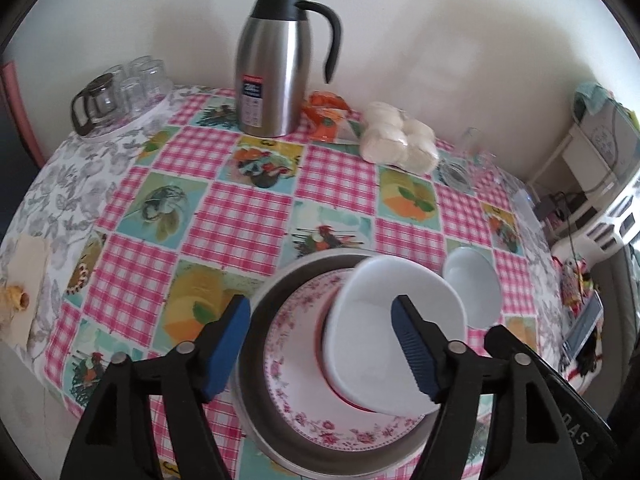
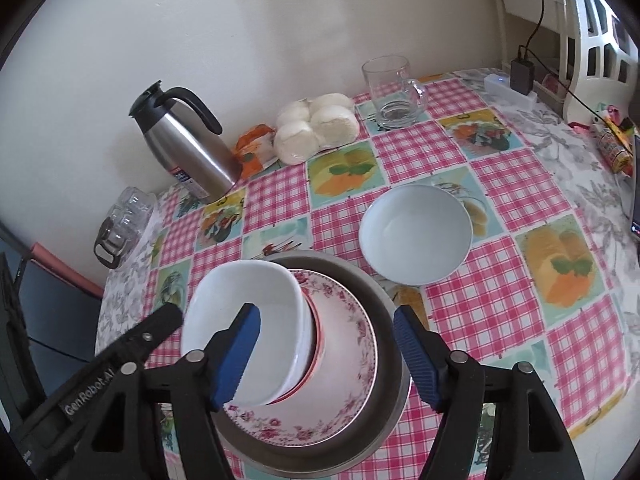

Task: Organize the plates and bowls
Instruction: 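Open the right tool and pull it back from the square bowl, then move the right tool to the white round bowl on the tablecloth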

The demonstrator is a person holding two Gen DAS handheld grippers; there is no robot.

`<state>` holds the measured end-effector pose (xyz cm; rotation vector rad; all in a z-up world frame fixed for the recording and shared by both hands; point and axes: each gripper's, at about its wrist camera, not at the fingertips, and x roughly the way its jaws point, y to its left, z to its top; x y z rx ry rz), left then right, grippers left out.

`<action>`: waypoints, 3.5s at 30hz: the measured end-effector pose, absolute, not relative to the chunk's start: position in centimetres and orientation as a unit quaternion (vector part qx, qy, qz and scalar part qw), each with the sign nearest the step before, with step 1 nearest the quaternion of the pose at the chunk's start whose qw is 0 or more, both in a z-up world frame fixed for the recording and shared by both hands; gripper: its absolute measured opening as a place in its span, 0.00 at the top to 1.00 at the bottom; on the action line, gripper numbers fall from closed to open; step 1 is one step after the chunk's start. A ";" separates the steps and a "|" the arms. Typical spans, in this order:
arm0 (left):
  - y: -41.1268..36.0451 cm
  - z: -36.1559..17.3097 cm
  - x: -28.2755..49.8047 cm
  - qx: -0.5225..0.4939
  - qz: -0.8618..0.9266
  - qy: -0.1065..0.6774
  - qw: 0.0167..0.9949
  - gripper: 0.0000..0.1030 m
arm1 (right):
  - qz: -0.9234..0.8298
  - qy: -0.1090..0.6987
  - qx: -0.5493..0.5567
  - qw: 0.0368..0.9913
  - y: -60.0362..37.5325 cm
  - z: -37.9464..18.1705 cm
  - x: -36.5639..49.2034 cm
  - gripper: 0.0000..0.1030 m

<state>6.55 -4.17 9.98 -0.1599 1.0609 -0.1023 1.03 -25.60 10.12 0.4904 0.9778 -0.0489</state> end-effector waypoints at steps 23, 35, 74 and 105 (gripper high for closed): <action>-2.7 9.3 6.8 -0.081 0.015 0.501 0.861 0.05 | -0.023 0.456 0.223 0.861 -25.4 9.8 1.1 0.00; -4.2 9.7 6.4 -0.085 0.006 0.495 0.865 0.05 | -0.020 0.455 0.236 0.858 -26.7 9.6 0.9 0.00; -21.5 10.3 8.4 0.020 -0.125 0.462 0.877 0.05 | -0.148 0.439 0.342 0.817 -41.4 5.2 -1.7 0.00; -23.7 4.1 13.5 0.030 -0.107 0.509 0.853 0.05 | -0.149 0.491 0.302 0.803 -40.6 0.3 3.4 0.04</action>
